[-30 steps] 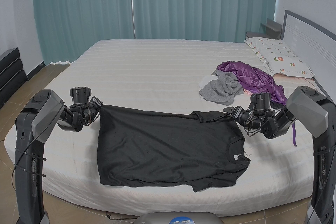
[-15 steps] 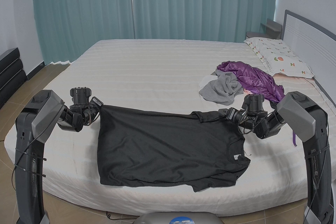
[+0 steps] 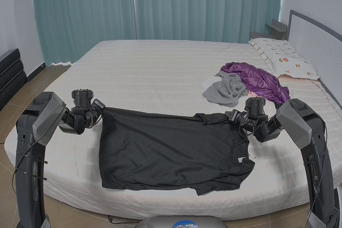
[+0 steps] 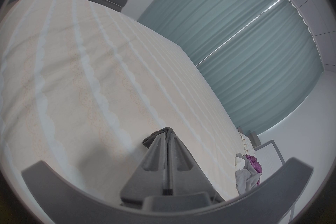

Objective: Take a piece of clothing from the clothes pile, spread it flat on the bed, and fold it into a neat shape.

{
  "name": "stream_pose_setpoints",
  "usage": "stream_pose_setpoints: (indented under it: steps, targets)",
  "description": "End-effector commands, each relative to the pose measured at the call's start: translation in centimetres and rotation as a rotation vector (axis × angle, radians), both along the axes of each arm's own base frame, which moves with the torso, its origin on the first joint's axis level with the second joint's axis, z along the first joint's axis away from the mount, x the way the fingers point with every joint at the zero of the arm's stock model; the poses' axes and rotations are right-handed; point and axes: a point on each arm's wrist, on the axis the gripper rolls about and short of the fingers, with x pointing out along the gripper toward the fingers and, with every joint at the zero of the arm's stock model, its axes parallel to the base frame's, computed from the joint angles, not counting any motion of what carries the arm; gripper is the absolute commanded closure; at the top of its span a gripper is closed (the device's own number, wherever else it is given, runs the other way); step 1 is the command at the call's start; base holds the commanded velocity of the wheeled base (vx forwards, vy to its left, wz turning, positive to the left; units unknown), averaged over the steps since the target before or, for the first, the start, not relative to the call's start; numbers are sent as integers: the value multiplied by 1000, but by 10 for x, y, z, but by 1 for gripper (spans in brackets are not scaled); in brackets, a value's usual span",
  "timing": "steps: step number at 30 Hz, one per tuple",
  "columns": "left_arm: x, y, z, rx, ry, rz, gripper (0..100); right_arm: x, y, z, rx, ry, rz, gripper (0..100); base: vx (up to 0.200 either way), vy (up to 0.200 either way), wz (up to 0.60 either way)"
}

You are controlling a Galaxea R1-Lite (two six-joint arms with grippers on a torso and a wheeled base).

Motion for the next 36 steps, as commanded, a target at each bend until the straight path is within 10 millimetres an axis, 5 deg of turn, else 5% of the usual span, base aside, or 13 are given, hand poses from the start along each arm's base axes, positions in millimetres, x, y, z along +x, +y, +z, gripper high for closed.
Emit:
stream_pose_setpoints:
  steps: [1,11,21,26,29,34,35,36]
  targets:
    - [1,-2,-1,-1,-1,-3,100,1,0,-6,5,1,-4,100,0,0,0]
    - [14,-6,8,1,-70,-13,100,25,-19,34,64,-201,-148,100,0,0,0]
    - [31,-5,6,5,-193,0,100,47,-22,51,85,-366,-271,100,0,0,0]
    - [36,-6,-7,8,-205,-6,100,51,-17,42,79,-367,-276,100,0,0,0]
    - [37,-10,-14,16,-191,-18,100,48,-6,11,55,-271,-236,100,0,0,0]
    - [35,-13,-17,18,-177,-22,100,48,-3,7,56,-264,-231,100,0,0,0]
    - [35,-13,-17,18,-177,-22,100,48,-3,6,55,-260,-230,0,0,0,0]
    - [35,-13,-17,18,-177,-22,100,47,-2,5,52,-254,-228,0,0,0,0]
